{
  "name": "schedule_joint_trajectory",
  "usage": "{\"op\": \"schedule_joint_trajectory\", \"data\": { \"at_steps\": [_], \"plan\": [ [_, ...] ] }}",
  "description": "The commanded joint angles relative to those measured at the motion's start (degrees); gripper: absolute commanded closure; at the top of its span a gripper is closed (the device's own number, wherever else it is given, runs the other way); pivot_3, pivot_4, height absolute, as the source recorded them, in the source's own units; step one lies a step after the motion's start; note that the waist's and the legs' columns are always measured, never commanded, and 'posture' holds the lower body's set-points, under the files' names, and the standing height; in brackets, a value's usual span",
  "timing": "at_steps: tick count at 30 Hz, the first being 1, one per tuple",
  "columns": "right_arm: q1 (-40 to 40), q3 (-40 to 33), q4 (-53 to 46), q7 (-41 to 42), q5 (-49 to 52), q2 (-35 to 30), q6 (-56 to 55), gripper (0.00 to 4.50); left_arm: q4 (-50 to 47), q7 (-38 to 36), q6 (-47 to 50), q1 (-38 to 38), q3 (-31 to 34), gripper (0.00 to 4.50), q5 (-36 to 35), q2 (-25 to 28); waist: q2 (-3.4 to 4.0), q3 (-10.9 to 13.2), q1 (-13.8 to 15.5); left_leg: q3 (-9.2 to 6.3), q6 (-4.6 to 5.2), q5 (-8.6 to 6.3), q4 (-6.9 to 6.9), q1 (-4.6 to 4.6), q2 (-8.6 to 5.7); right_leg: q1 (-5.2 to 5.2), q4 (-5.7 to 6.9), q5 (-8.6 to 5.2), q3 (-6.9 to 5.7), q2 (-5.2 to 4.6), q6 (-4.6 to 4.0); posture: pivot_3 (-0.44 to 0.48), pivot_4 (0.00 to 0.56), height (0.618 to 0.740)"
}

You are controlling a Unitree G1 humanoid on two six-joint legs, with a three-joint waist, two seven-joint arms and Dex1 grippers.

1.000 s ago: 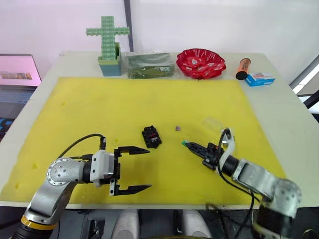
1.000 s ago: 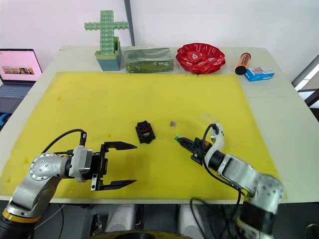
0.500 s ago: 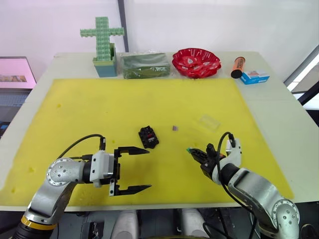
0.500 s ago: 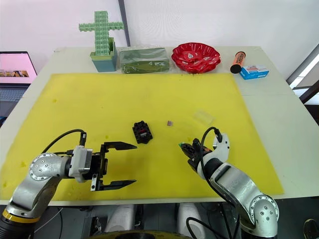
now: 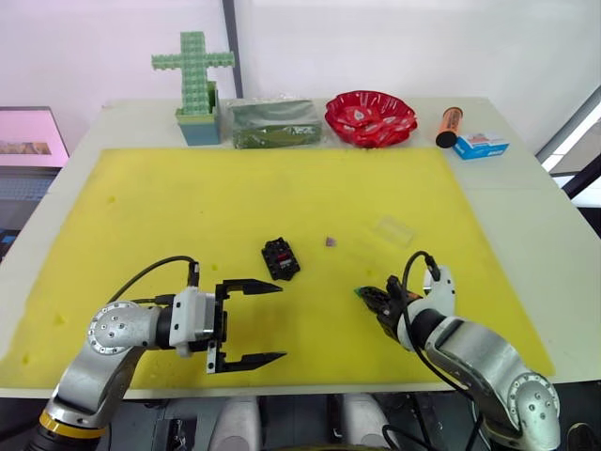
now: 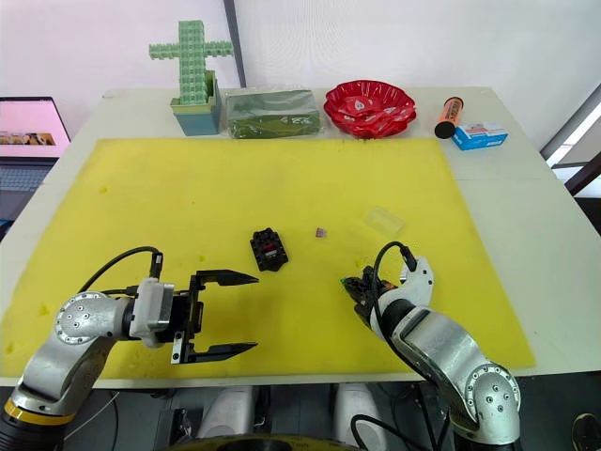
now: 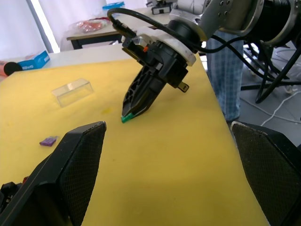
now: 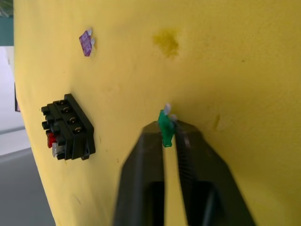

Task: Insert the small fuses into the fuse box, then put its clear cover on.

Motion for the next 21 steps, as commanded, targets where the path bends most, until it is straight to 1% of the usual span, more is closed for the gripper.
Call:
{"op": "schedule_joint_trajectory", "data": {
  "at_steps": [1,2,3,4,6,8,9,10,11,12,13,14,15,16,17,18,19,21],
  "plan": [
    [-1.85,1.16,-3.93,-2.48,0.79,1.89,-2.2,2.72,-1.4,0.3,-0.89,-0.16,0.09,0.0,-0.5,-0.29,0.0,0.0,-0.06,0.0,0.0,0.0,-0.01,0.0,0.0,-0.01,0.0,0.0,0.0,0.0,0.0,0.0,0.15,0.74],
    [-2.58,1.51,-4.32,-3.11,0.79,2.35,-2.68,2.44,-1.36,0.33,-0.89,-0.22,0.04,0.0,-0.49,-0.34,0.01,0.0,-0.09,0.0,0.0,0.0,-0.02,0.0,0.0,-0.02,0.0,0.0,0.0,0.0,0.0,0.0,0.15,0.74],
    [-3.03,1.83,-4.56,-3.27,0.79,2.41,-2.79,2.0,-1.32,0.35,-0.89,-0.3,-0.03,0.0,-0.47,-0.4,0.01,0.0,-0.1,0.0,0.0,0.0,-0.02,0.0,0.0,-0.02,0.0,0.0,0.0,0.0,0.0,0.0,0.15,0.74],
    [-2.99,2.42,-5.01,-3.05,0.79,2.38,-2.82,1.77,-1.29,0.35,-0.9,-0.38,-0.08,0.0,-0.46,-0.46,0.03,0.01,-0.05,0.0,0.0,0.0,-0.02,0.0,0.01,-0.03,0.0,0.0,0.0,-0.01,0.0,0.0,0.15,0.74],
    [-2.11,3.92,-6.5,-1.95,0.79,1.81,-3.3,1.12,-1.13,0.31,-0.92,-0.58,-0.16,0.0,-0.42,-0.62,0.03,0.01,0.01,0.0,0.0,0.0,-0.03,0.0,0.0,-0.03,0.0,-0.01,0.0,-0.02,-0.03,0.0,0.15,0.74],
    [-0.32,5.58,-8.63,0.89,0.79,-0.99,-3.91,0.39,-1.0,0.26,-0.96,-0.69,-0.21,0.0,-0.35,-0.79,0.04,0.01,0.0,0.01,0.0,0.0,-0.05,-0.01,-0.01,-0.03,0.0,-0.05,0.0,-0.03,-0.1,0.0,0.15,0.74],
    [1.04,5.1,-8.46,5.43,0.79,-4.79,-2.19,0.08,-0.92,0.23,-0.99,-0.76,-0.27,0.0,-0.29,-0.85,0.04,0.01,0.0,0.02,0.0,0.0,-0.06,-0.01,-0.03,-0.02,-0.01,-0.06,0.0,-0.08,-0.12,0.0,0.15,0.74],
    [2.58,2.74,-6.2,15.08,0.79,-11.54,2.94,0.08,-0.85,0.18,-1.05,-0.76,-0.29,0.0,-0.25,-0.92,0.03,0.01,0.01,0.04,0.0,0.0,-0.06,-0.01,-0.05,-0.02,-0.01,-0.06,0.0,-0.12,-0.12,0.0,0.15,0.74],
    [3.67,0.92,-4.31,22.51,0.79,-16.72,6.71,0.08,-0.8,0.14,-1.09,-0.75,-0.28,0.0,-0.21,-0.98,0.08,0.04,0.05,0.05,0.0,0.0,-0.05,-0.01,-0.1,-0.01,-0.02,-0.06,0.0,-0.19,-0.12,0.0,0.15,0.74],
    [3.92,-1.61,-0.28,34.73,0.79,-24.9,13.82,0.08,-0.67,0.1,-1.12,-0.85,-0.35,0.0,-0.14,-1.07,0.09,0.04,0.1,0.1,0.0,0.0,0.02,-0.01,-0.17,0.04,-0.05,-0.06,0.0,-0.26,-0.12,0.0,0.15,0.74],
    [3.8,-3.19,2.95,43.93,0.79,-31.07,18.92,0.08,-0.57,0.08,-1.13,-0.91,-0.4,0.0,-0.09,-1.12,0.1,0.04,0.1,0.15,0.0,0.0,0.03,0.0,-0.21,0.08,-0.08,-0.06,0.02,-0.32,-0.13,0.0,0.15,0.74],
    [1.86,-3.96,7.23,55.3,0.79,-38.81,25.46,0.08,-0.44,0.09,-1.13,-1.07,-0.47,0.0,-0.04,-1.2,0.15,0.06,0.11,0.2,0.01,0.0,0.13,0.02,-0.22,0.13,-0.11,-0.05,0.04,-0.34,-0.15,0.0,0.15,0.74],
    [-2.06,-3.8,9.77,65.2,0.79,-46.86,31.5,0.08,-0.34,0.13,-1.13,-1.2,-0.53,0.0,0.0,-1.3,0.19,0.08,0.12,0.23,0.01,0.0,0.17,0.02,-0.25,0.16,-0.15,-0.02,0.06,-0.38,-0.19,0.0,0.15,0.74],
    [-6.19,-2.97,11.62,71.33,0.79,-51.93,35.27,0.08,-0.24,0.18,-1.17,-1.33,-0.63,0.0,0.07,-1.4,0.31,0.12,0.06,0.3,0.01,0.0,0.19,0.08,-0.27,0.2,-0.19,0.0,0.09,-0.4,-0.23,0.0,0.15,0.74],
    [-11.58,-1.34,13.79,74.89,0.79,-54.99,38.52,0.08,-0.2,0.28,-1.24,-1.35,-0.76,0.0,0.13,-1.54,0.38,0.15,-0.03,0.29,0.01,-0.01,0.25,0.1,-0.25,0.25,-0.2,0.02,0.08,-0.39,-0.26,0.0,0.15,0.74],
    [-15.44,0.34,15.31,76.75,0.79,-56.62,40.2,0.08,-0.18,0.35,-1.3,-1.35,-0.86,0.0,0.17,-1.62,0.3,0.12,0.06,0.33,0.01,0.0,0.2,0.1,-0.24,0.18,-0.21,0.05,0.09,-0.38,-0.3,0.0,0.15,0.74],
    [-20.1,2.07,17.57,78.86,-1.64,-56.11,42.02,0.08,-0.21,0.46,-1.34,-1.36,-1.04,0.0,0.25,-1.73,0.08,0.03,0.09,0.3,0.01,-0.01,0.16,0.09,-0.17,0.13,-0.22,0.05,0.04,-0.29,-0.29,0.0,0.15,0.74],
    [-29.9,5.87,25.46,83.11,-6.19,-52.67,45.13,0.08,-0.36,0.59,-1.33,-1.43,-1.44,0.0,0.48,-1.96,-0.11,0.03,0.11,0.24,0.21,-0.13,0.13,0.04,-0.09,0.11,-0.34,0.04,-0.08,0.1,-0.27,0.0,0.15,0.74]
  ]
}}
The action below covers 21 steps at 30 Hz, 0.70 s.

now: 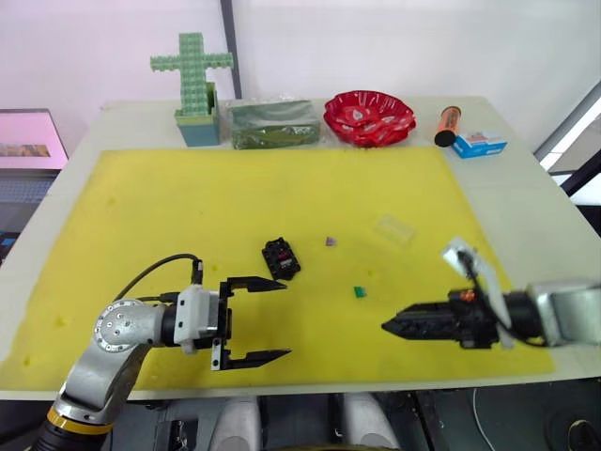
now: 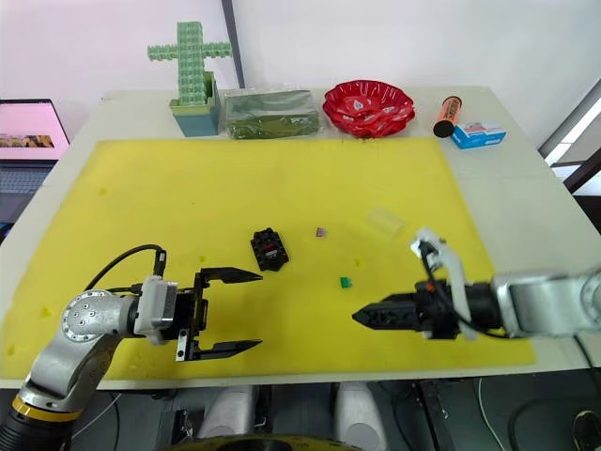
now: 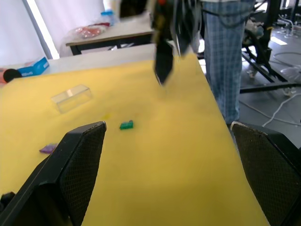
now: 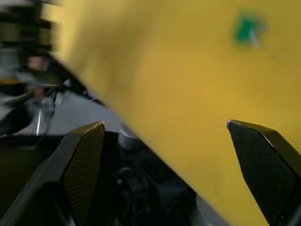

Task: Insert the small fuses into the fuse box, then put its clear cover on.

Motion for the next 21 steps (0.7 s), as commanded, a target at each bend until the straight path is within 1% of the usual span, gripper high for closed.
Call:
{"op": "schedule_joint_trajectory", "data": {
  "at_steps": [1,3,6,9,13,16,18,21],
  "plan": [
    [-11.77,6.86,8.61,12.48,-12.54,4.55,4.16,0.08,-1.11,0.44,-0.9,-0.31,-0.4,0.0,0.17,-0.33,-0.11,-0.01,0.01,0.01,0.02,-0.01,-0.08,-0.06,0.07,-0.04,-0.08,0.01,-0.06,0.12,0.0,0.0,0.15,0.74],
    [-19.05,11.54,12.18,21.39,-23.49,7.02,5.14,0.08,-1.05,0.48,-0.8,-0.52,-0.42,0.0,0.19,-0.47,0.2,0.11,0.08,0.02,0.09,-0.05,-0.09,-0.09,0.11,-0.11,-0.07,0.01,-0.06,0.22,0.01,0.0,0.15,0.74],
    [-24.85,17.45,16.15,32.09,-34.28,9.07,4.93,0.08,-0.82,0.46,-0.73,-1.04,-0.6,0.0,0.31,-0.48,0.28,0.12,0.35,0.08,0.1,-0.05,-0.06,-0.21,0.09,-0.31,0.11,0.01,-0.04,0.21,0.02,0.0,0.15,0.74],
    [-28.06,24.13,17.69,42.38,-44.0,10.55,3.27,0.08,-0.9,0.59,-0.52,-1.45,-0.8,0.0,0.35,-0.52,0.27,0.12,0.77,0.11,0.11,-0.06,0.03,-0.24,0.05,-0.35,0.23,0.01,-0.04,0.15,0.02,0.0,0.15,0.74],
    [-29.81,29.63,20.03,51.93,-54.45,12.44,-1.2,0.08,-0.9,0.51,-0.82,-1.24,-1.12,0.0,0.55,-0.55,0.27,0.12,1.2,0.16,0.11,-0.06,0.1,-0.23,0.04,-0.35,0.26,0.01,-0.04,0.1,0.02,0.0,0.15,0.74],
    [-30.62,31.84,22.97,56.41,-60.52,14.22,-3.7,0.69,-1.11,0.65,-0.86,-0.96,-1.29,0.0,0.52,-0.47,0.27,0.12,1.29,0.18,0.11,-0.06,0.13,-0.23,0.02,-0.35,0.28,0.01,-0.04,0.08,0.02,0.0,0.15,0.74],
    [-31.34,32.49,24.4,58.87,-63.39,15.14,-4.25,1.3,-1.27,0.83,-0.77,-0.86,-1.36,0.0,0.54,-0.46,0.27,0.12,1.3,0.19,0.1,-0.06,0.13,-0.23,0.02,-0.35,0.28,0.02,-0.04,0.08,0.03,0.0,0.15,0.74],
    [-32.31,33.24,26.75,61.56,-67.32,16.44,-5.22,1.3,-1.47,1.02,-0.64,-0.73,-1.34,0.0,0.55,-0.47,0.27,0.12,1.23,0.21,0.11,-0.06,0.12,-0.23,0.02,-0.37,0.33,0.02,-0.03,0.09,0.04,0.0,0.15,0.74]
  ]
}}
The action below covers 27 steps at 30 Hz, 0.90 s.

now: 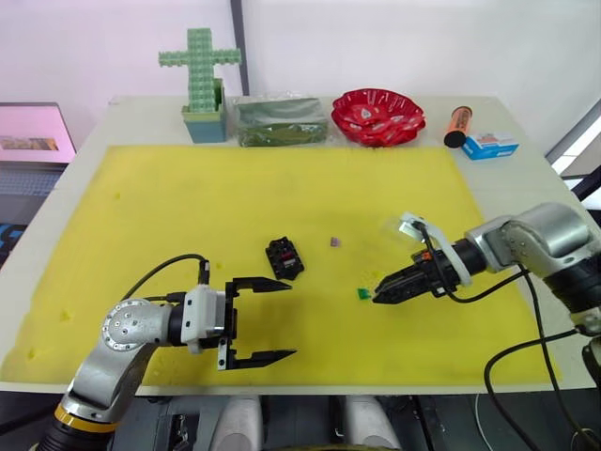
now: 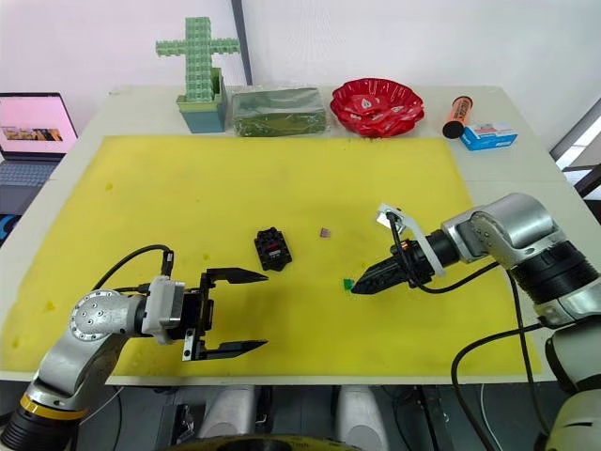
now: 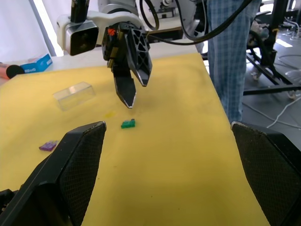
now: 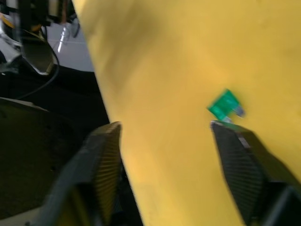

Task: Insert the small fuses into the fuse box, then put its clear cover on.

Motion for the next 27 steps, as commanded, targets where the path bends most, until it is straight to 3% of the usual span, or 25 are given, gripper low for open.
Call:
{"op": "schedule_joint_trajectory", "data": {
  "at_steps": [1,18,27],
  "plan": [
    [-2.04,0.1,2.11,3.94,-4.6,1.13,-1.66,1.3,-1.88,0.4,-0.73,0.19,0.21,0.0,-0.38,0.1,0.0,0.0,-0.02,0.0,0.0,0.0,0.0,0.02,0.0,0.0,0.02,0.0,0.0,0.01,0.0,0.0,0.15,0.74],
    [-1.66,0.19,9.68,11.36,-15.89,8.15,-4.46,1.3,-2.25,0.53,-0.44,0.31,0.45,0.0,-0.67,0.44,0.0,0.0,0.01,0.02,0.0,0.0,0.0,0.09,0.0,0.06,0.1,0.01,0.0,0.02,0.02,0.0,0.15,0.74],
    [-1.34,-0.57,11.28,10.74,-18.05,11.35,-3.12,1.3,-2.54,0.62,-0.71,0.95,0.37,0.0,-0.58,0.38,-0.01,-0.01,-0.06,0.02,-0.01,0.0,-0.01,0.16,0.0,0.1,0.11,0.01,0.0,0.03,0.02,0.0,0.15,0.74]
  ]
}}
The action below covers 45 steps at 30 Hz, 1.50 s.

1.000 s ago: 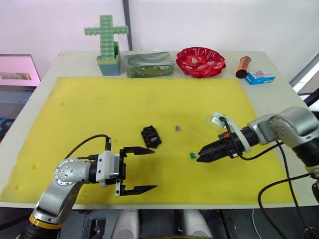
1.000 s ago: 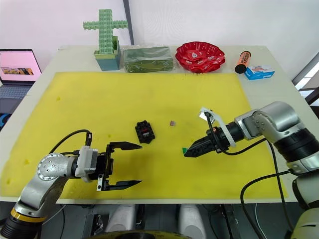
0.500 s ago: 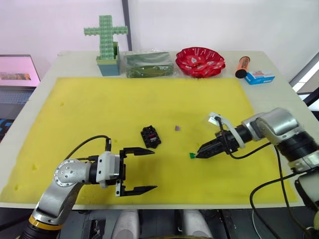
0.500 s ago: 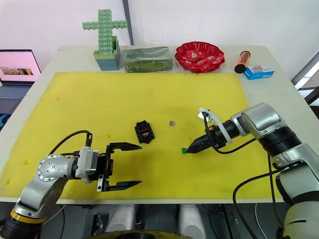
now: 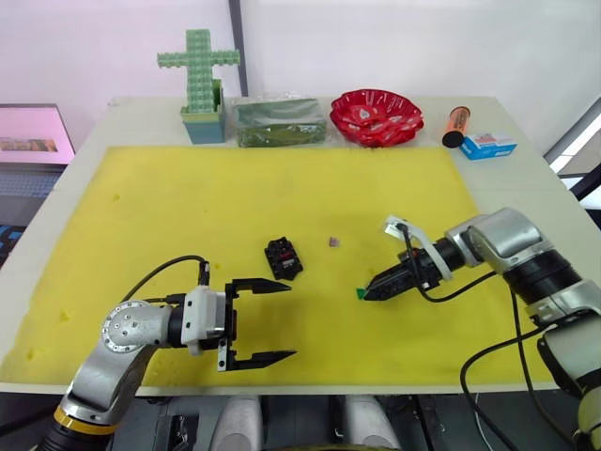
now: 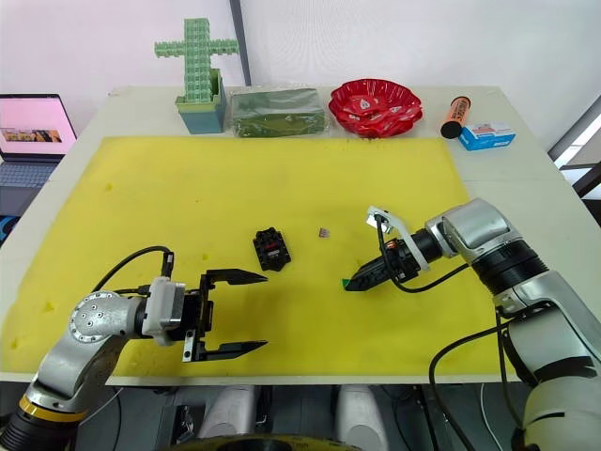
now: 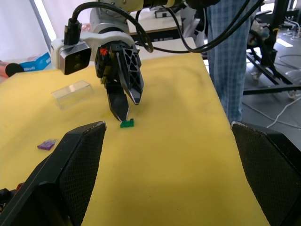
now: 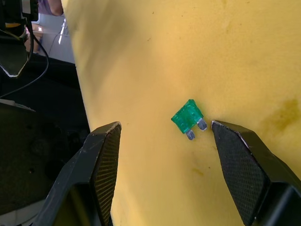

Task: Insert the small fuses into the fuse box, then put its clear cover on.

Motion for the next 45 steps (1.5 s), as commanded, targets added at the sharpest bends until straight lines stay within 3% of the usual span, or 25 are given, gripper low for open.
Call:
{"op": "schedule_joint_trajectory", "data": {
  "at_steps": [1,4,6,12,26,29,36,39,42,45],
  "plan": [
    [-0.45,-1.08,0.91,0.07,-0.43,1.56,1.11,1.3,-2.11,0.08,-0.85,0.34,0.56,0.0,-0.75,0.31,-0.01,0.0,-0.01,0.0,0.0,0.0,0.0,0.0,0.0,0.01,0.0,0.0,0.0,0.0,0.0,0.0,0.15,0.74],
    [-0.54,-1.35,1.36,0.75,-0.53,2.19,1.71,1.3,-2.19,-0.08,-0.84,0.54,0.91,0.0,-1.05,0.47,0.0,-0.01,-0.12,0.0,0.0,0.0,-0.01,0.04,0.01,0.02,0.02,0.0,0.0,0.01,0.0,0.0,0.15,0.74],
    [-0.3,-0.96,0.9,0.95,-1.05,2.33,1.52,1.65,-2.37,-0.22,-0.74,0.78,1.16,0.0,-1.28,0.67,0.0,-0.01,-0.16,-0.01,0.0,0.0,-0.02,0.05,0.01,0.02,0.03,0.0,0.0,0.02,0.0,0.0,0.15,0.74],
    [0.01,-1.4,0.77,-0.13,-2.03,3.49,1.71,3.57,-3.01,0.27,-0.37,0.88,0.84,0.0,-0.97,0.65,0.0,-0.01,-0.18,0.0,0.0,0.0,-0.02,0.05,0.01,0.02,0.04,0.01,0.0,0.02,0.01,0.0,0.15,0.74],
    [2.56,-1.19,-2.04,-3.56,-3.97,3.67,-0.13,3.57,-3.53,1.19,0.41,-0.06,-0.11,0.0,-0.82,0.51,0.0,-0.02,0.08,-0.01,0.0,0.0,0.01,0.06,0.0,0.06,0.05,0.01,0.0,0.02,0.02,0.0,0.15,0.74],
    [2.97,-1.43,-2.65,-3.58,-4.16,3.47,-0.5,4.48,-3.53,1.23,0.45,-0.08,-0.03,0.0,-0.83,0.55,-0.01,-0.03,0.05,-0.01,0.0,0.0,0.02,0.07,0.0,0.1,0.05,0.01,-0.01,0.02,0.01,0.0,0.15,0.74],
    [4.31,-5.01,-4.95,-3.71,-1.22,1.03,4.61,4.48,-3.08,1.08,-0.16,0.5,0.05,0.0,-0.59,0.47,-0.01,-0.03,0.2,-0.02,0.0,0.0,0.02,0.1,-0.01,0.13,0.05,0.01,0.0,0.01,0.01,0.0,0.15,0.74],
    [5.64,-11.04,-6.99,-6.38,2.77,0.17,12.28,4.48,-2.43,0.72,-0.87,0.92,0.16,0.0,-0.43,0.39,-0.01,-0.03,0.21,-0.03,0.0,0.0,0.03,0.09,-0.03,0.15,0.04,0.0,-0.01,-0.01,0.0,0.0,0.15,0.74],
    [8.53,-22.86,-11.18,-13.61,8.33,1.69,24.47,4.48,-1.6,0.36,-1.66,1.51,0.67,0.0,-0.44,0.38,-0.01,-0.03,0.12,-0.02,0.0,0.0,0.01,0.09,-0.03,0.13,0.04,0.01,0.0,-0.02,0.0,0.0,0.15,0.74],
    [15.46,-32.76,-13.89,-27.03,23.96,1.23,26.45,4.48,-1.12,0.05,-2.24,2.28,1.15,0.0,-0.66,0.43,-0.05,-0.05,0.25,-0.07,0.0,0.0,0.0,0.1,-0.02,0.14,0.05,0.01,-0.02,0.0,0.0,0.0,0.15,0.74]
  ]
}}
